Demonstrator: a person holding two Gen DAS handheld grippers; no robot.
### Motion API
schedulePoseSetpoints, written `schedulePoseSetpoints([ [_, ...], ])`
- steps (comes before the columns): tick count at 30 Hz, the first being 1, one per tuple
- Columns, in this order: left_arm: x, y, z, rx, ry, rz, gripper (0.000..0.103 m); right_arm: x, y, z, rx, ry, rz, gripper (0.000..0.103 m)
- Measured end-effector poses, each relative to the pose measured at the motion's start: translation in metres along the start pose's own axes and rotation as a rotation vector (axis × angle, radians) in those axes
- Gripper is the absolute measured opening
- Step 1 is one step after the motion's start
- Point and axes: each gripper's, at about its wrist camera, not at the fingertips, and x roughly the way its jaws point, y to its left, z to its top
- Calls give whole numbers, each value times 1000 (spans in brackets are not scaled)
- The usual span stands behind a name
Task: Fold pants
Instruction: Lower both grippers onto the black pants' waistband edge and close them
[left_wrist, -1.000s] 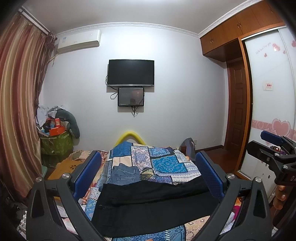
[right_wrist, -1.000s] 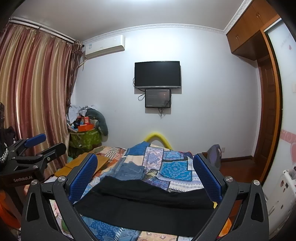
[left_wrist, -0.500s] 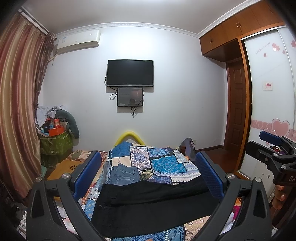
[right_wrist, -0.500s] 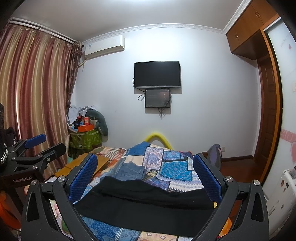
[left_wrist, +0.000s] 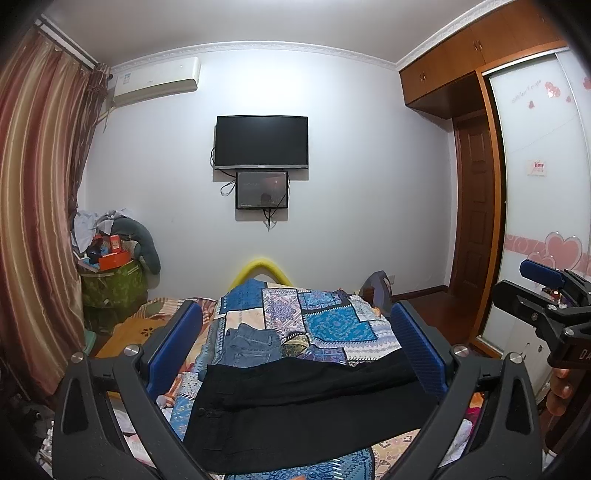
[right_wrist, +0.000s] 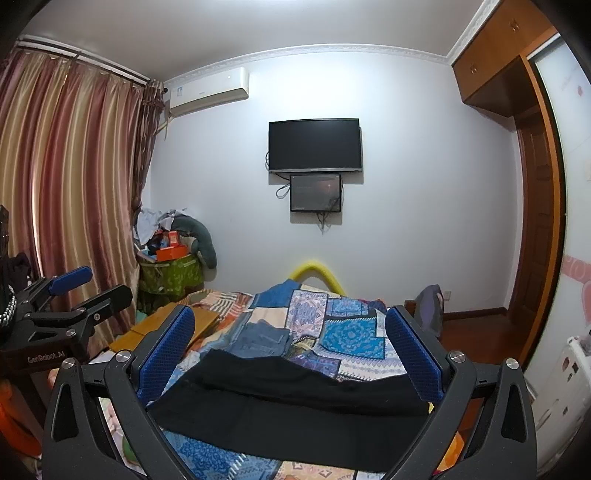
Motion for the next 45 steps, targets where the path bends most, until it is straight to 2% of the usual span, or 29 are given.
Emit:
schedulePoseSetpoints([
  [4, 13, 3, -3, 11, 30, -3, 103, 7, -3, -4, 7, 17, 27, 103],
  [7, 29, 10, -8, 12, 52, 27, 103, 17, -8, -11, 34, 45, 80, 103],
  [12, 71, 29, -21, -6, 143, 66, 103, 46, -14, -25, 27, 119, 69, 103],
  [19, 145, 73, -43, -4, 279, 122, 103, 89, -45, -39, 72, 170, 31, 103],
  [29, 259, 157, -79, -30, 467, 197, 103, 162, -83, -62, 33, 297, 12, 102],
  [34, 318, 185, -112, -4, 564, 234, 102, 203, -94, -85, -16, 406, 65, 102],
  [39, 372, 205, -156, -26, 689, 244, 91, 246, -102, -112, -16, 510, 112, 102],
  [40, 385, 210, -167, -41, 720, 239, 89, 256, -103, -119, -12, 535, 122, 102],
  [42, 405, 216, -185, -66, 764, 226, 88, 274, -106, -127, -5, 570, 144, 95],
  [45, 431, 220, -210, -86, 815, 202, 87, 305, -114, -143, 10, 640, 176, 93],
])
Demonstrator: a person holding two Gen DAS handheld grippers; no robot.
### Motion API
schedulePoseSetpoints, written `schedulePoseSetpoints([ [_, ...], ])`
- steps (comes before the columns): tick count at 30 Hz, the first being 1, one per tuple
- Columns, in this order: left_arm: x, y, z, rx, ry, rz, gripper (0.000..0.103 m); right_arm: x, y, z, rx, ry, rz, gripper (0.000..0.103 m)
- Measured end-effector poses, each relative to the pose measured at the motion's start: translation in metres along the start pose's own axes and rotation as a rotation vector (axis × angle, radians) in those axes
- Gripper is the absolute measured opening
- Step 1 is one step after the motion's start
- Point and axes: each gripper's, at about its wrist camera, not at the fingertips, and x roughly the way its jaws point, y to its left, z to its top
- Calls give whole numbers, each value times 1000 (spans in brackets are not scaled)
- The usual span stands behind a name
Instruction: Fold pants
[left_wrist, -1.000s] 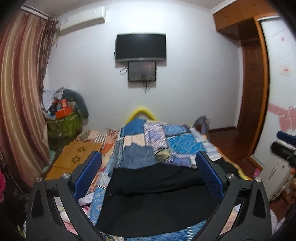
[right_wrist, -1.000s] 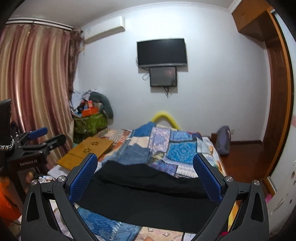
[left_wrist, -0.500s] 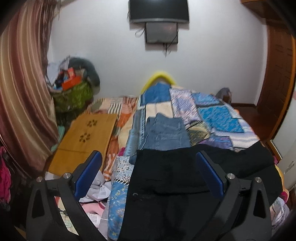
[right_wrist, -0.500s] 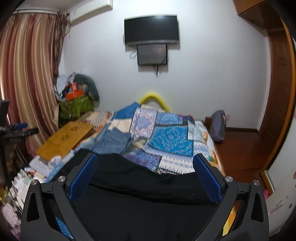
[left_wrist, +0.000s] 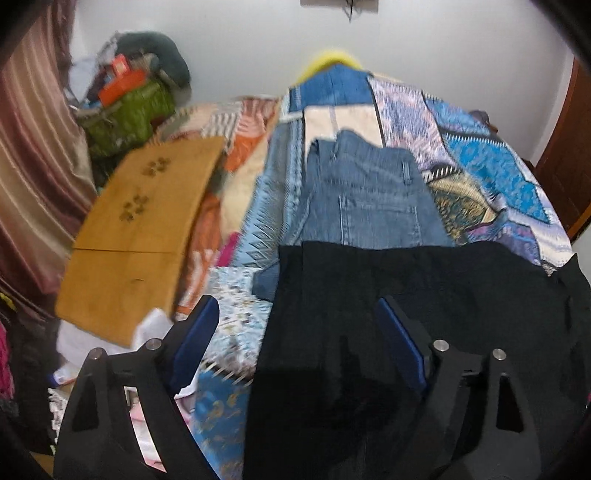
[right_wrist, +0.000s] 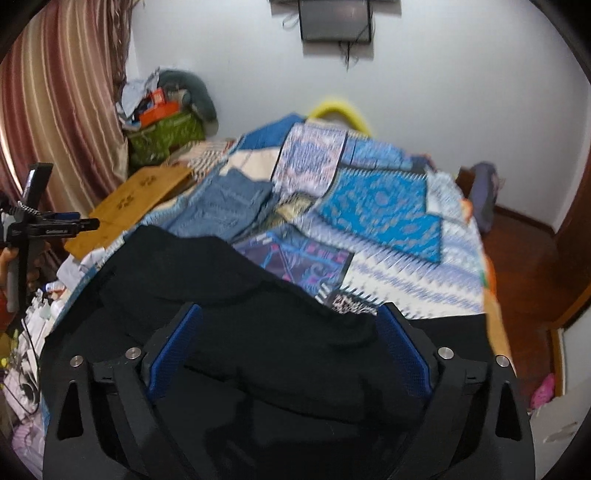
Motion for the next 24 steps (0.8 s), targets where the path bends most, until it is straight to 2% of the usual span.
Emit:
schedulePoseSetpoints([
  [2, 22, -2, 4, 7, 29, -20, 87, 19, -3, 4, -13, 53, 16, 93],
  [7, 72, -3, 17, 0, 113, -15, 87, 67, -4, 11, -93, 152, 15, 93],
  [15, 118, -1, 29, -1, 156, 10, 87, 131, -13, 26, -162, 283, 95, 67],
  [16, 120, -1, 29, 6, 160, 14, 82, 139, -14, 26, -159, 302, 108, 67],
  [17, 123, -1, 29, 16, 162, 17, 69, 145, -15, 26, -151, 320, 124, 67],
  [18, 125, -2, 29, 29, 168, 14, 62, 151, -16, 25, -141, 343, 150, 61],
  [20, 124, -6, 28, 53, 156, 39, 53, 155, -14, 20, -135, 357, 165, 58],
  [22, 120, -10, 27, 70, 139, 66, 46, 150, -7, 15, -172, 329, 157, 43],
  [24, 113, -10, 28, 62, 123, 78, 38, 144, -2, 13, -194, 311, 153, 17],
])
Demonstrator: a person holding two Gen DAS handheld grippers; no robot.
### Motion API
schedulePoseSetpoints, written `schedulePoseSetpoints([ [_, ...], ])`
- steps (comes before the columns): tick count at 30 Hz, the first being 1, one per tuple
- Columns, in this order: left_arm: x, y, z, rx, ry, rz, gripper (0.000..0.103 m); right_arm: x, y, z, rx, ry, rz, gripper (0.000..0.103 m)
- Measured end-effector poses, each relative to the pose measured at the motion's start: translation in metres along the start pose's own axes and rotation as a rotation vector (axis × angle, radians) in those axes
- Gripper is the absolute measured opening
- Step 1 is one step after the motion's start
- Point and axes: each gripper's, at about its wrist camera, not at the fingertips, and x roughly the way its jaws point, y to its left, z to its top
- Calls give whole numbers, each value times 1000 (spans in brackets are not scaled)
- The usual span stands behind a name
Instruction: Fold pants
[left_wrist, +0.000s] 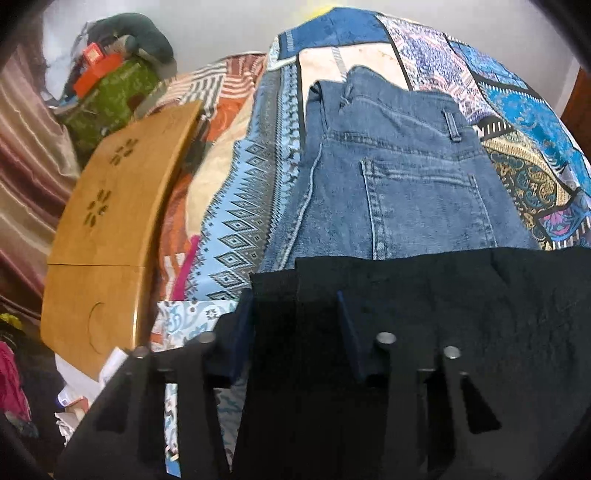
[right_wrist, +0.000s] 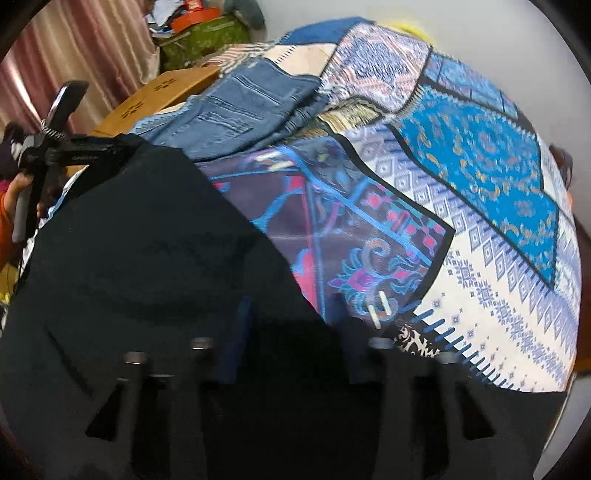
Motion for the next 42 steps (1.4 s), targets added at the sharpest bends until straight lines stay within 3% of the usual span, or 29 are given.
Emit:
schedulePoseSetpoints([
  [2, -9, 3, 1, -13, -18, -19, 23, -3, 4, -1, -18, -7, -15, 9],
  [6, -28, 8, 6, -12, -51, -19, 21, -8, 9, 0, -58, -36, -76, 6],
  [11, -47, 20, 13, -36, -81, -46, 19, -30, 3, 19, -41, -158, -169, 6],
  [19, -96, 29, -8, -48, -151, -109, 18, -52, 14, 15, -26, -215, -146, 6],
  [21, -114, 29, -17, -38, -169, -115, 4, -64, 22, 7, -31, -226, -145, 6],
  [22, -125, 30, -23, -32, -173, -113, 2, -67, 24, 6, -32, -228, -143, 6],
  [27, -171, 39, -54, -37, -195, -146, 1, -97, 44, -12, -33, -261, -135, 6],
  [31, -186, 43, -68, -33, -180, -133, 1, -114, 66, -27, -56, -276, -143, 6],
  [34, -177, 48, -66, -71, -148, -156, 10, -112, 70, -32, -42, -262, -153, 6],
  [36, -163, 49, -57, -93, -117, -178, 26, -108, 69, -33, -36, -259, -163, 6],
  [38, -149, 47, -49, -100, -107, -175, 54, -103, 64, -29, -24, -258, -166, 6],
  [42, -104, 41, -22, -128, -55, -229, 57, -95, 55, -28, -6, -258, -166, 6],
])
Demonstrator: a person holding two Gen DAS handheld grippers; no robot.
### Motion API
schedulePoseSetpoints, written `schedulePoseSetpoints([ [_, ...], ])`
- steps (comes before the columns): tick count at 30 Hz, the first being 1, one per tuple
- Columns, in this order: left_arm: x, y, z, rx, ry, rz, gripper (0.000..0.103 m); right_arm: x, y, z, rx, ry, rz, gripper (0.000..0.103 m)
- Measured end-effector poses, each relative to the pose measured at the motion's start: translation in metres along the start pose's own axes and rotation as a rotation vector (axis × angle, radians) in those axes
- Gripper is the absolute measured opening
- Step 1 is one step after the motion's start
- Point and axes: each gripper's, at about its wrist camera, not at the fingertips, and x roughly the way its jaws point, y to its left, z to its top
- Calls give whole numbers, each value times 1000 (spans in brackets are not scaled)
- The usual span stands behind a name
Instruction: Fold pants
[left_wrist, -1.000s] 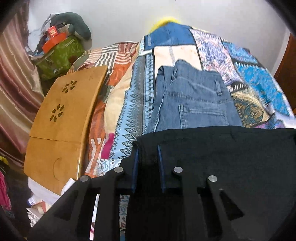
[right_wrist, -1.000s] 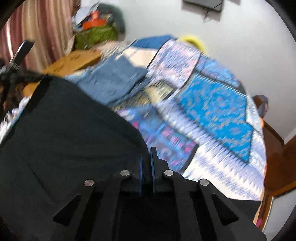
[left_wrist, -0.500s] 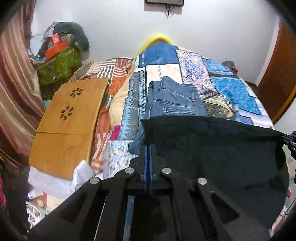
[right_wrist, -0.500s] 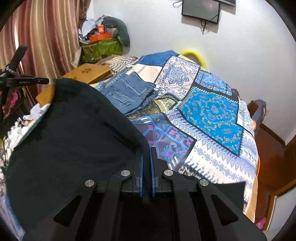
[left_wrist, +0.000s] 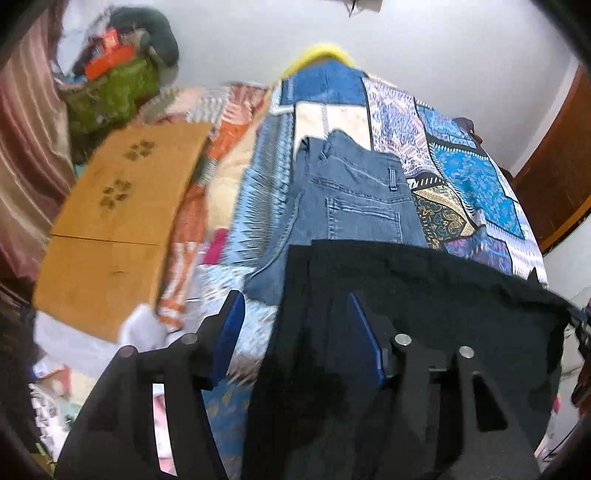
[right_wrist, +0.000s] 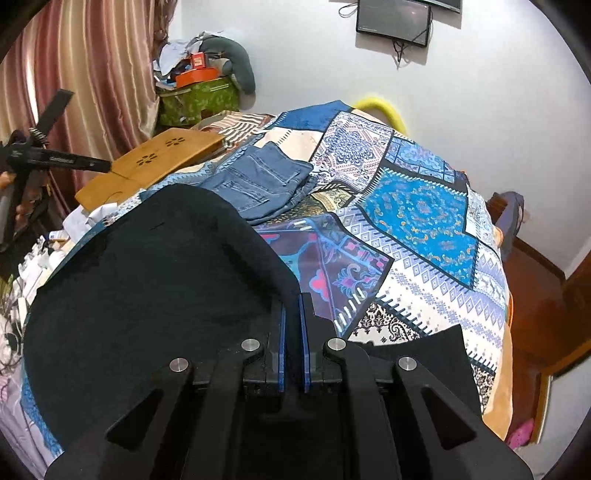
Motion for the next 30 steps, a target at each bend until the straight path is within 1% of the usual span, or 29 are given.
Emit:
schedulePoseSetpoints([
  [3, 38, 2, 17, -43, 53, -47, 57, 13, -7, -4, 11, 20, -2, 6],
  [5, 65, 0, 26, -58, 91, -58, 57, 24, -16, -6, 19, 37, -1, 6],
  [9, 113, -1, 32, -56, 183, -23, 57, 47, -31, -10, 45, 70, 17, 6],
  [12, 126, -3, 31, -38, 182, -31, 57, 60, -36, -14, 56, 84, 41, 6],
  [13, 127, -7, 31, -17, 175, -19, 55, 63, -37, -15, 55, 89, 46, 6],
  [14, 129, -10, 31, 4, 173, -6, 47, 67, -38, -16, 55, 93, 51, 6],
  [15, 131, -14, 30, 33, 177, 19, 44, 69, -37, -16, 55, 96, 53, 6],
  [16, 133, -19, 29, 63, 180, 51, 37, 72, -37, -17, 55, 101, 56, 6],
  [18, 128, -25, 26, 96, 172, 75, 23, 75, -37, -17, 53, 105, 58, 6],
  [19, 124, -26, 27, 96, 172, 59, 15, 75, -36, -16, 52, 101, 54, 6],
  [21, 111, -27, 28, 97, 143, 84, 14, 69, -34, -14, 48, 88, 40, 6],
  [22, 99, -28, 29, 102, 114, 89, 13, 66, -34, -12, 46, 80, 34, 6],
  [27, 31, -30, 25, 117, -2, 51, 13, 31, -32, -1, 45, 15, 21, 6],
  [30, -18, -28, 10, 146, -62, 51, 12, 6, -22, 2, 15, -16, 6, 6],
])
